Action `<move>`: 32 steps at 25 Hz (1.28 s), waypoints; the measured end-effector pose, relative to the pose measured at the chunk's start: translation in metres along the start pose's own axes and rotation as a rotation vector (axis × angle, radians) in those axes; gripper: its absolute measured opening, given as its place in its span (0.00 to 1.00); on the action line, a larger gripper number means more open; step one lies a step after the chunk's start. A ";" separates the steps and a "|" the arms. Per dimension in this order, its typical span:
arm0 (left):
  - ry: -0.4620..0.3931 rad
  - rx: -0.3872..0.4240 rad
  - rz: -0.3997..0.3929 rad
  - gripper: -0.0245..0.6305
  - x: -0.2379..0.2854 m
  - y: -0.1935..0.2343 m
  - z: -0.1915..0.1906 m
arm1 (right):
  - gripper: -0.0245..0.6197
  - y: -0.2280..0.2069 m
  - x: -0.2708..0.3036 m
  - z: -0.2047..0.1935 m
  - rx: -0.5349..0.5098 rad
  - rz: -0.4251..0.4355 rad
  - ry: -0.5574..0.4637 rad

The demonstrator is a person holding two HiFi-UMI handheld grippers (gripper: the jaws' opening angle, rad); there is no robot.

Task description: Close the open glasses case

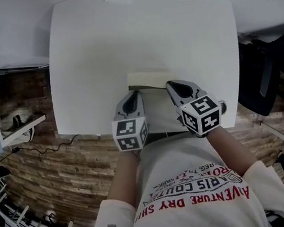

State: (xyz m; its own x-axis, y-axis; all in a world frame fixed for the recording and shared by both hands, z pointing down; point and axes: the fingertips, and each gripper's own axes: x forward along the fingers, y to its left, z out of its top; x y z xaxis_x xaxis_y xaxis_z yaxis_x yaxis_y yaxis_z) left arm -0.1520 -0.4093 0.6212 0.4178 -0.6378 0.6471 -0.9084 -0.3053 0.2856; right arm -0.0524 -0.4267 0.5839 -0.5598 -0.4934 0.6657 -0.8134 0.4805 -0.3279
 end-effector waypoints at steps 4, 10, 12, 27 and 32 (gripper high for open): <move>0.015 0.086 -0.011 0.03 0.001 -0.007 -0.002 | 0.06 0.004 0.003 -0.017 0.057 -0.016 0.030; 0.022 0.108 -0.030 0.03 0.000 -0.009 -0.006 | 0.06 0.003 0.009 -0.035 0.079 -0.063 0.032; 0.011 0.110 -0.040 0.03 -0.001 -0.009 -0.006 | 0.06 0.002 0.011 -0.037 0.093 -0.067 0.012; -0.118 0.063 -0.099 0.03 -0.032 -0.016 0.038 | 0.06 0.013 -0.022 -0.004 0.081 -0.105 -0.155; -0.207 0.082 -0.100 0.03 -0.071 -0.028 0.074 | 0.06 0.030 -0.066 0.025 0.046 -0.136 -0.268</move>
State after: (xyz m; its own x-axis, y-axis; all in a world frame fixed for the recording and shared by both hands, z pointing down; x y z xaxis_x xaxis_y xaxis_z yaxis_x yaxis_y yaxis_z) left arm -0.1552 -0.4076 0.5148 0.5079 -0.7299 0.4576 -0.8614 -0.4255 0.2774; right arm -0.0435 -0.3982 0.5132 -0.4625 -0.7276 0.5066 -0.8864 0.3671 -0.2820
